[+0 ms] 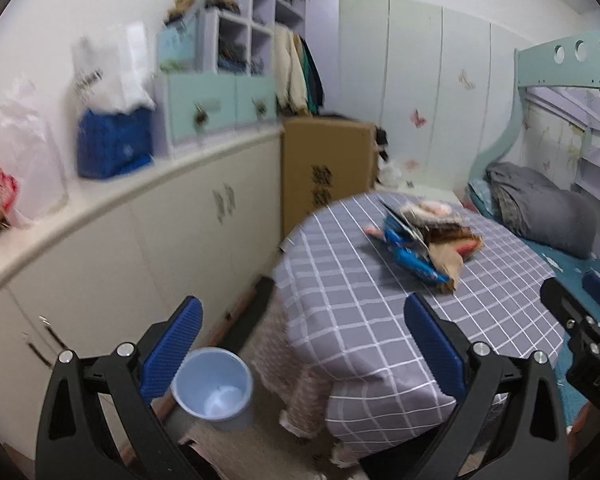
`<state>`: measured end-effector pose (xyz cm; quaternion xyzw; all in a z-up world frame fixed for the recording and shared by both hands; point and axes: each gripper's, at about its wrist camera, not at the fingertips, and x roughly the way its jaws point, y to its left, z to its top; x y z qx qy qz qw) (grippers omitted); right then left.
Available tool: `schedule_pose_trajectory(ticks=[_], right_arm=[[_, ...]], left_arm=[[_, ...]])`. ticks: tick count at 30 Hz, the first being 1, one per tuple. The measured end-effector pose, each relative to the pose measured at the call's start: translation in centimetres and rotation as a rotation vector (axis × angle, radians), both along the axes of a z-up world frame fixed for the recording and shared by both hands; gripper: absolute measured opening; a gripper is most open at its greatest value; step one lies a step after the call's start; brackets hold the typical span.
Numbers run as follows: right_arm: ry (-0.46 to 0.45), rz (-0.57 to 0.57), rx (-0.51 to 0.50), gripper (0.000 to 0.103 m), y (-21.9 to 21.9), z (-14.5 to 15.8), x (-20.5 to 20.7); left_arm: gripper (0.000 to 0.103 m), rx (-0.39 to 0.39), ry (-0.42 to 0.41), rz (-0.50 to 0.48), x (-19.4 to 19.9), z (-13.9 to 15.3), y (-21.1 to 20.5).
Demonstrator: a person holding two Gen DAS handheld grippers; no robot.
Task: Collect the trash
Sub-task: 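Grasp the brown paper bag with the right gripper while the left grasps a blue wrapper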
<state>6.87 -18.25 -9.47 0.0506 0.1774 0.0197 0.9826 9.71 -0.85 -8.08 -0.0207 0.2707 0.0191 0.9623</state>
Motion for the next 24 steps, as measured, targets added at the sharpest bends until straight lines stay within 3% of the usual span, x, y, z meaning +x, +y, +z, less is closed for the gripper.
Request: schedule_pose_trajectory(ticks=[8,12,19,20,22,24], right_arm=[[0.114,-0.038,0.057,0.097,-4.2,-3.2,6.3],[0.178,-0.016,0.107,0.097,-6.2,-4.8,10.1],[0.275,0.04,0.228,0.087,-7.8,-6.9,15.1],[0.287,0.05,0.238,0.087,-7.9,-7.2,15.7],[0.319,0.072,0.25,0.086,-7.9,-7.8,16.9],[0.341,0.093,0.272,0.08,-7.8,-8.1,17.8]], left_arm=[[0.099,-0.062,0.14,-0.076,7.6,-3.1,-3.7],[0.099,-0.063,0.16,-0.1,11.5,-3.8,-5.9],[0.098,-0.121,0.204,-0.109,17.2,-5.3,-7.9],[0.096,-0.142,0.221,-0.106,18.2,-5.8,-8.0],[0.082,-0.168,0.236,-0.117,19.2,-6.3,-8.0],[0.058,-0.203,0.28,-0.134,20.7,-7.3,-7.9]])
